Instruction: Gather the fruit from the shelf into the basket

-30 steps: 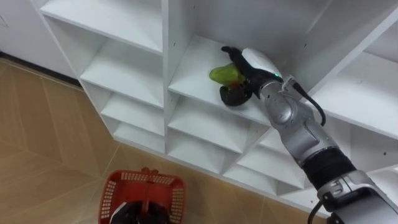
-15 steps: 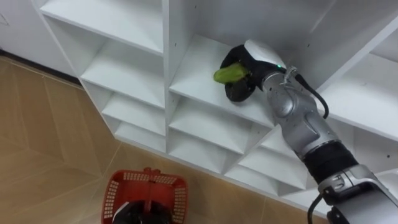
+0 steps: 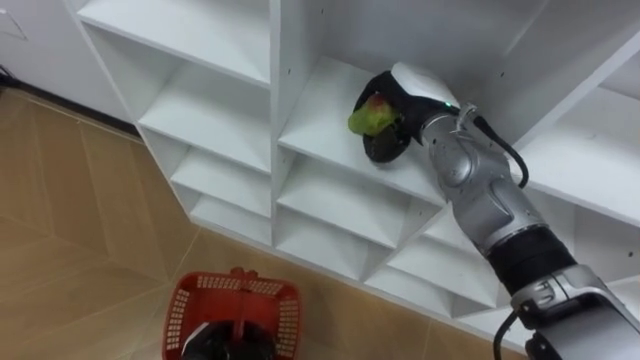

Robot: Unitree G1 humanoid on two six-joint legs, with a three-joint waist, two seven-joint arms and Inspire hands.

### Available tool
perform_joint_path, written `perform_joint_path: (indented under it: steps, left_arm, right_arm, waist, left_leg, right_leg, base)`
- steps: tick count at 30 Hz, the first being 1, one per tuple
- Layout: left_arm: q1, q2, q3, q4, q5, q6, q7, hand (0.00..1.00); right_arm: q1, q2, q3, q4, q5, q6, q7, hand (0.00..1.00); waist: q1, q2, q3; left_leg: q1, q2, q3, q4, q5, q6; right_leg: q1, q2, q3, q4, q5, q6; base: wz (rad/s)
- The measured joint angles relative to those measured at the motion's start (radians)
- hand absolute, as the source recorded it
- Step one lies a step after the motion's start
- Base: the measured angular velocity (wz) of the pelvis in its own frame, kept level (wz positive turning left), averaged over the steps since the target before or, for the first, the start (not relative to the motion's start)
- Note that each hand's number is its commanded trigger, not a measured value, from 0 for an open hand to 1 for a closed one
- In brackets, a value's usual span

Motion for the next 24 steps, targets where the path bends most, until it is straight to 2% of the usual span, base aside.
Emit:
perform_joint_path:
  steps: [7, 13, 17, 19, 24]
  left_arm:
    - [0.003, -0.005, -0.038, -0.039, 0.001, 0.0, -0.011, 1.0]
    - [0.003, -0.019, -0.036, -0.042, -0.005, 0.0, -0.008, 1.0]
    - [0.013, -0.032, -0.036, -0.081, -0.005, 0.003, -0.013, 1.0]
    - [0.024, -0.046, -0.041, -0.118, -0.005, 0.004, -0.014, 1.0]
    - [0.031, -0.05, -0.086, -0.152, -0.01, 0.004, -0.014, 1.0]
  right_arm:
    - [0.006, -0.001, 0.002, -0.058, -0.003, 0.037, 0.072, 1.0]
    - [0.038, -0.002, -0.003, -0.159, -0.009, 0.047, 0.104, 1.0]
    - [0.083, -0.003, -0.02, -0.248, -0.077, 0.053, 0.115, 1.0]
    - [0.118, -0.002, -0.021, -0.295, -0.124, 0.055, 0.135, 1.0]
    - [0.162, -0.001, -0.021, -0.36, -0.139, 0.063, 0.197, 1.0]
  waist:
    - [-0.005, -0.002, -0.0012]
    - [-0.034, 0.001, -0.0011]
    - [-0.054, 0.013, 0.0001]
    - [-0.058, 0.024, -0.0026]
    - [-0.083, 0.038, -0.0083]
  left_leg:
    - [0.011, -0.001, -0.001, 0.002, 0.0, 0.0]
    - [0.04, 0.0, 0.0, 0.002, 0.0, 0.0]
    - [0.063, 0.0, 0.001, -0.005, 0.0, 0.0]
    - [0.078, 0.0, 0.003, -0.012, 0.0, 0.0]
    - [0.092, 0.002, 0.01, -0.015, 0.002, -0.003]
  right_leg:
    - [0.011, -0.001, -0.001, -0.002, 0.0, 0.0]
    - [0.04, 0.0, 0.003, -0.005, 0.0, 0.0]
    - [0.063, 0.001, 0.003, -0.006, 0.0, 0.0]
    - [0.07, 0.002, 0.01, -0.003, 0.0, 0.0]
    - [0.079, 0.007, 0.025, -0.001, 0.0, 0.0]
  base:
    - [0.0]
    - [0.0]
    - [0.0]
    - [-0.07]
    - [-0.04]
